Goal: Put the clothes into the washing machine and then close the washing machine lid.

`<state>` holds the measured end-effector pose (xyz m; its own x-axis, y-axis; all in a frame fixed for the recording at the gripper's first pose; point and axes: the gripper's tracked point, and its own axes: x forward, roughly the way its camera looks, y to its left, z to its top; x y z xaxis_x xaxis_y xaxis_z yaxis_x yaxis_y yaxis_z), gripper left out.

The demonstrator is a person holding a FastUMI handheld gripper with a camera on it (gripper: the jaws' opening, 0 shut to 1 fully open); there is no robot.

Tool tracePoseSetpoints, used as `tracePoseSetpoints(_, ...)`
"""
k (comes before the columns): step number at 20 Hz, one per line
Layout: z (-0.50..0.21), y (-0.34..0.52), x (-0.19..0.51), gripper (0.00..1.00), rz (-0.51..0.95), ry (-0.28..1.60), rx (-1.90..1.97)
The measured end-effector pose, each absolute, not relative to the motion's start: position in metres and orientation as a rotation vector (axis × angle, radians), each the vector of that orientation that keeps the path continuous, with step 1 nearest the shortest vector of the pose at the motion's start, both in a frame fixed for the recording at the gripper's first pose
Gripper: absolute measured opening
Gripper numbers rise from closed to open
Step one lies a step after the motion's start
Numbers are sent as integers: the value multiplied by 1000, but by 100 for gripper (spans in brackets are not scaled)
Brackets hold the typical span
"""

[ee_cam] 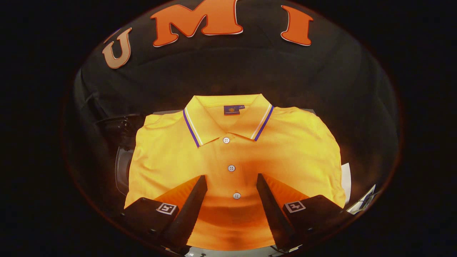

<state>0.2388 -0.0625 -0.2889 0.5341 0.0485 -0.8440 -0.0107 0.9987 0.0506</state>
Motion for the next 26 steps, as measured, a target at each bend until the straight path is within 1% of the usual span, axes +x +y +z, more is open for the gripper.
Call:
tracePoseSetpoints(1,-288,-61,239,94,50,1009,37)
tracePoseSetpoints(8,-285,-57,241,47,66,995,50)
tracePoseSetpoints(9,-286,-57,241,47,63,1005,56)
tracePoseSetpoints(12,-284,-55,243,19,44,978,97)
tracePoseSetpoints(13,-283,-56,246,19,40,965,108)
tracePoseSetpoints(14,-283,-54,243,12,23,966,137)
tracePoseSetpoints(16,-282,-54,245,12,12,921,180)
tracePoseSetpoints(17,-286,-52,248,9,11,893,198)
tracePoseSetpoints(19,-278,-47,244,8,28,830,264)
tracePoseSetpoints(23,-242,-40,237,8,51,627,419)
tracePoseSetpoints(26,-210,-23,223,8,87,521,486)
